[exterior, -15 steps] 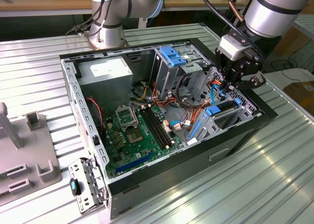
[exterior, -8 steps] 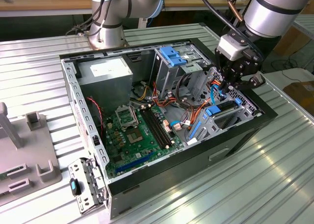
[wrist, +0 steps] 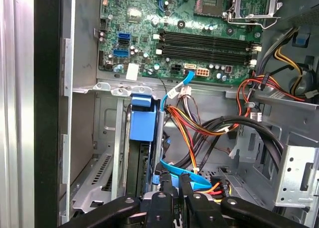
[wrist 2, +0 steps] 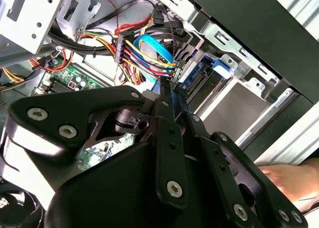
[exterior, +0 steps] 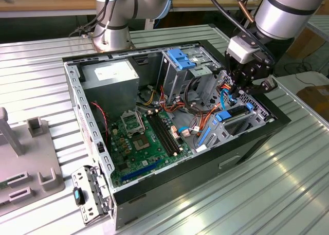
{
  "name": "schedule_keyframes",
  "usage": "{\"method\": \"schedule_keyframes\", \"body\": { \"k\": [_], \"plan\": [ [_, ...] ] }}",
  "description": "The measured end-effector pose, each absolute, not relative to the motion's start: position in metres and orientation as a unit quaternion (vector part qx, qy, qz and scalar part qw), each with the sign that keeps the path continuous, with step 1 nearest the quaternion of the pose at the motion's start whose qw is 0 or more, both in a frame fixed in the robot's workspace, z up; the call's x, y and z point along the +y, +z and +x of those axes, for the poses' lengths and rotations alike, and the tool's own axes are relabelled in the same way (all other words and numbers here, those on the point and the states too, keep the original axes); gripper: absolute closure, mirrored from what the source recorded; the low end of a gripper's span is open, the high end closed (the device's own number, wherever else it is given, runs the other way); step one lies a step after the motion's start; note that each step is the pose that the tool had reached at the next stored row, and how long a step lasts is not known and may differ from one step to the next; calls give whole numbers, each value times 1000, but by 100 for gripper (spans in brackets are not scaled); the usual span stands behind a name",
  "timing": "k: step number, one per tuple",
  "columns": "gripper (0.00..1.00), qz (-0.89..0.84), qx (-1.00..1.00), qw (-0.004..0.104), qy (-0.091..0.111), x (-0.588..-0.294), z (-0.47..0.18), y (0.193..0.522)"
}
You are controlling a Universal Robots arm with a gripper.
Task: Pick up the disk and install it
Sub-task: 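Insert the first disk wire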
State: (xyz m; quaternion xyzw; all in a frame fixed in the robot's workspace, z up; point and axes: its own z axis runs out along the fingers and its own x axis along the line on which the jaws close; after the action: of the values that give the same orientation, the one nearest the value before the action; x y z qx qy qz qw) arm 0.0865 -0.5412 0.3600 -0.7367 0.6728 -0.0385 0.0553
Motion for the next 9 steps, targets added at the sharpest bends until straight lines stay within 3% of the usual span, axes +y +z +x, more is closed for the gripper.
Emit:
{"method": "schedule_keyframes", "body": {
  "k": [9],
  "plan": [
    [82,-736,674,55,-39,-541,85,360]
  ]
}}
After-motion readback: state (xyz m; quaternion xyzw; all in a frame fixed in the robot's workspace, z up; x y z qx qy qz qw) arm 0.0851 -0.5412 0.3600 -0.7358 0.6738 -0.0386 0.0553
